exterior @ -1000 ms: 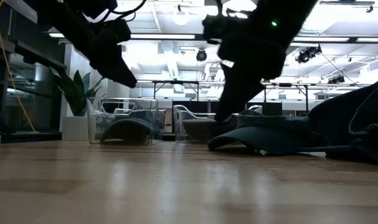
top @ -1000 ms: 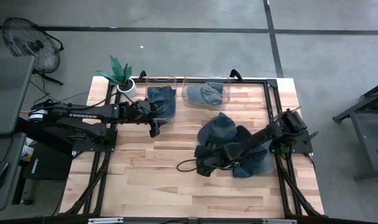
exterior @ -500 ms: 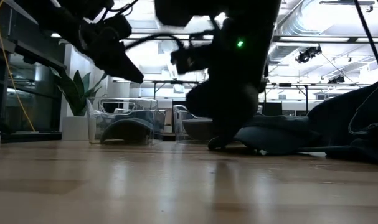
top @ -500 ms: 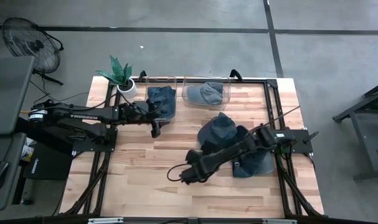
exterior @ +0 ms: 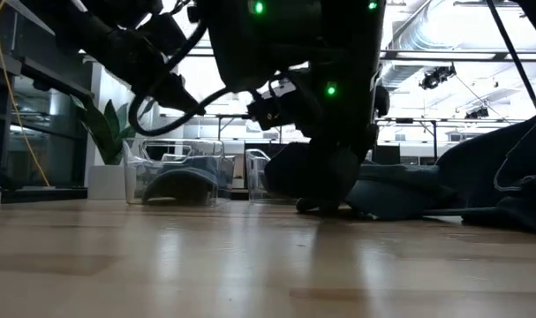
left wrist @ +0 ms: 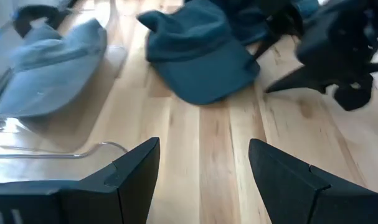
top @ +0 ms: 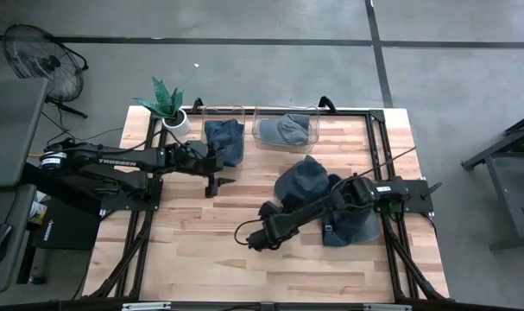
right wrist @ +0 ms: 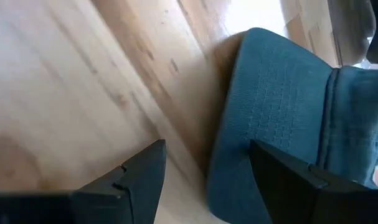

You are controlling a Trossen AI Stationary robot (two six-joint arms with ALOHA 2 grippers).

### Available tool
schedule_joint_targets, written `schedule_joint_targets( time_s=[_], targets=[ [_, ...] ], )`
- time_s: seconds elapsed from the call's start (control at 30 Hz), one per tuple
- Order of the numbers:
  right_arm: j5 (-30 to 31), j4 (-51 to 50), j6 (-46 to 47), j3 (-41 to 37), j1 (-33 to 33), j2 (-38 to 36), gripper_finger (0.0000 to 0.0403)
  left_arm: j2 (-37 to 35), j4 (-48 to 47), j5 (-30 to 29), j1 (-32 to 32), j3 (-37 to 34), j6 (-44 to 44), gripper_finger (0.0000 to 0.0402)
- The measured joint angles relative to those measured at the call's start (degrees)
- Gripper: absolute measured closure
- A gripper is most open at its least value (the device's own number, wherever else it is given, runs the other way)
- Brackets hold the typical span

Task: Pick & Place hat
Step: Put the top blue cap into the left transparent bin

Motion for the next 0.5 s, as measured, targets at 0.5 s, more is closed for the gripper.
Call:
schedule_joint_targets(
  time_s=[0.5],
  targets=[
    [2.14, 0.25, 5.02, -1.44, -1.59, -0.07, 0.0176, 0.13, -2.16, 0.12, 0.0, 0.0, 0.02, 0.0161]
  ],
)
